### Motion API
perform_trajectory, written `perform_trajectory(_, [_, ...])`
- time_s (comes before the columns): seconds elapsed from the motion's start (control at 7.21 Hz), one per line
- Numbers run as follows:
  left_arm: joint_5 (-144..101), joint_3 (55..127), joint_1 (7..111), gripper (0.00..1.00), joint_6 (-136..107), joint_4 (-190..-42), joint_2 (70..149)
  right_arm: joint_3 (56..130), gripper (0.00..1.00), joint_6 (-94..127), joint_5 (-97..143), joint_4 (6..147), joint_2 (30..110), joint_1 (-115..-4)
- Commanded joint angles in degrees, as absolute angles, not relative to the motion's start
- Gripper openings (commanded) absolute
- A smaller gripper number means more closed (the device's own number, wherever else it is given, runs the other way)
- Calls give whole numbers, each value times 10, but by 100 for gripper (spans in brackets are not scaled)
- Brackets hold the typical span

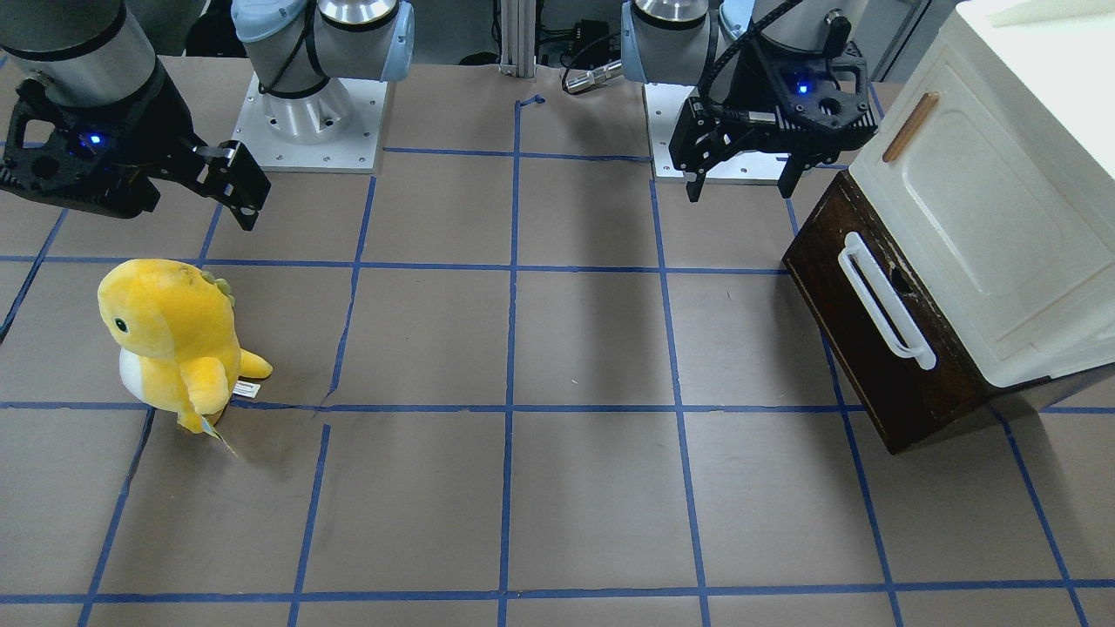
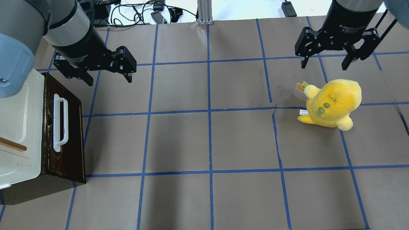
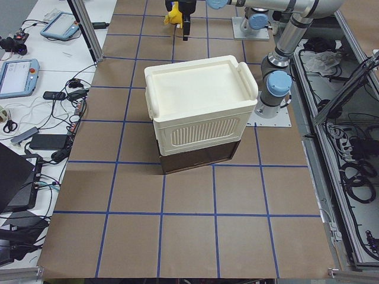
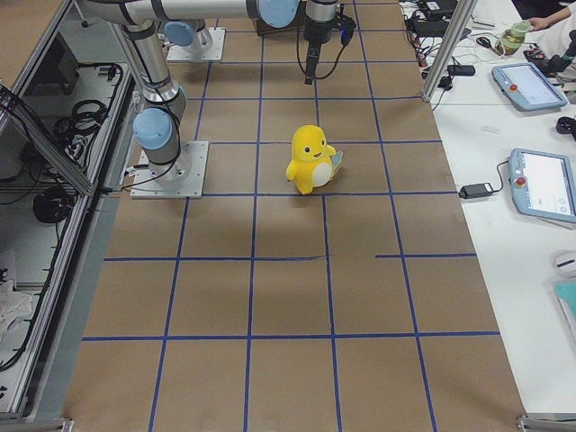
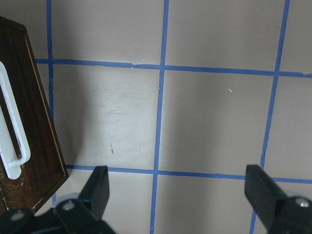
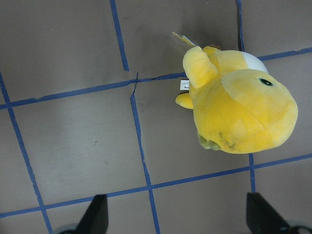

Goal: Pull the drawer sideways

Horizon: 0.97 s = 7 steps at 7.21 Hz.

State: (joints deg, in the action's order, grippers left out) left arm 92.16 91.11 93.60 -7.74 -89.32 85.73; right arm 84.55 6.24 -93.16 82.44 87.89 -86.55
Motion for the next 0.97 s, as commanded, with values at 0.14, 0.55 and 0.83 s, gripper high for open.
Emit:
perform_trajectory(0.14, [921,911,936,100,-77,-894,855,846,100,62,-932,824,879,-865])
perform_trajectory(0.55, [921,911,936,100,-77,-902,851,846,100,62,-932,824,879,-866])
perform_trajectory(0.83, [921,911,936,100,-80,-903,851,846,100,62,-932,824,879,-866])
